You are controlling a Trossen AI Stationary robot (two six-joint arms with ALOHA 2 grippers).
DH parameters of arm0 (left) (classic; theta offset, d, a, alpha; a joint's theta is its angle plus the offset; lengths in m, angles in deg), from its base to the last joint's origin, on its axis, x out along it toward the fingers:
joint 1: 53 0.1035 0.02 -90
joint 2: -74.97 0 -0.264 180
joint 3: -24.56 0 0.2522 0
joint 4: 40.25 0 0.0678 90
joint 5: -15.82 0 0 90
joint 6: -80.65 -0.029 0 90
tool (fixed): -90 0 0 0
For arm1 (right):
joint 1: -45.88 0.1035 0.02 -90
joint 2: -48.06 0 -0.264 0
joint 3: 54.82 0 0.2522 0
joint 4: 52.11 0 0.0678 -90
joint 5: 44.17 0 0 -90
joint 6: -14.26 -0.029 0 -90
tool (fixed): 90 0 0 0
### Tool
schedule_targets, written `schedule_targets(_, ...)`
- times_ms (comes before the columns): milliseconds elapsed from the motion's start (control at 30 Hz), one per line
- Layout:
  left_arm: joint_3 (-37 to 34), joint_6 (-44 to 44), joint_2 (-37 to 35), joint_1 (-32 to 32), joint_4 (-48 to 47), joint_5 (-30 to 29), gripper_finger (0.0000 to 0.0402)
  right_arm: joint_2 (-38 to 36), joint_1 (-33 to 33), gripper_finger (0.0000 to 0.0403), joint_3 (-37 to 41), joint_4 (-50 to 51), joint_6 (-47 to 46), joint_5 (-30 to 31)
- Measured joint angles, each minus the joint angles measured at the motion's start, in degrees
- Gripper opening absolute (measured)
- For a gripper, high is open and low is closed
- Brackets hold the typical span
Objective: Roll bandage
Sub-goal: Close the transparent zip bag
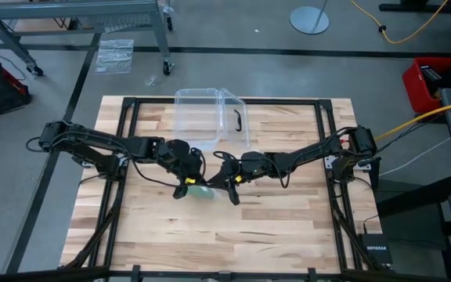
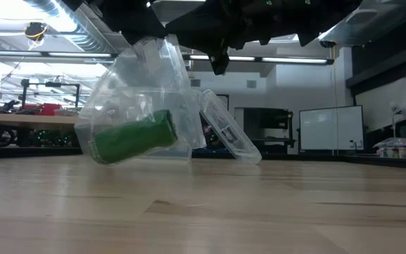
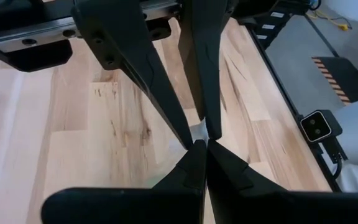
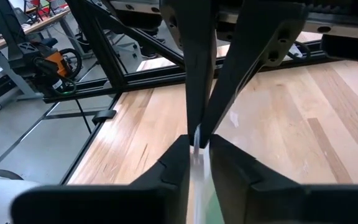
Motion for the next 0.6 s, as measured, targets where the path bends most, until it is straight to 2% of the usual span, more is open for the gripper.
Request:
schedule_targets(233, 0.00, 0.08, 0.00, 0.00, -0.02, 1.73, 0.0000, 0.01, 0.00, 0.0032, 0.02, -0.10, 0.00, 0.00)
schedule_targets(600, 0.00, 0.26, 0.00, 0.00, -0.02, 1.86, 0.0000, 0.01, 0.00, 0.0034, 0.02, -0.08, 0.02, 0.02)
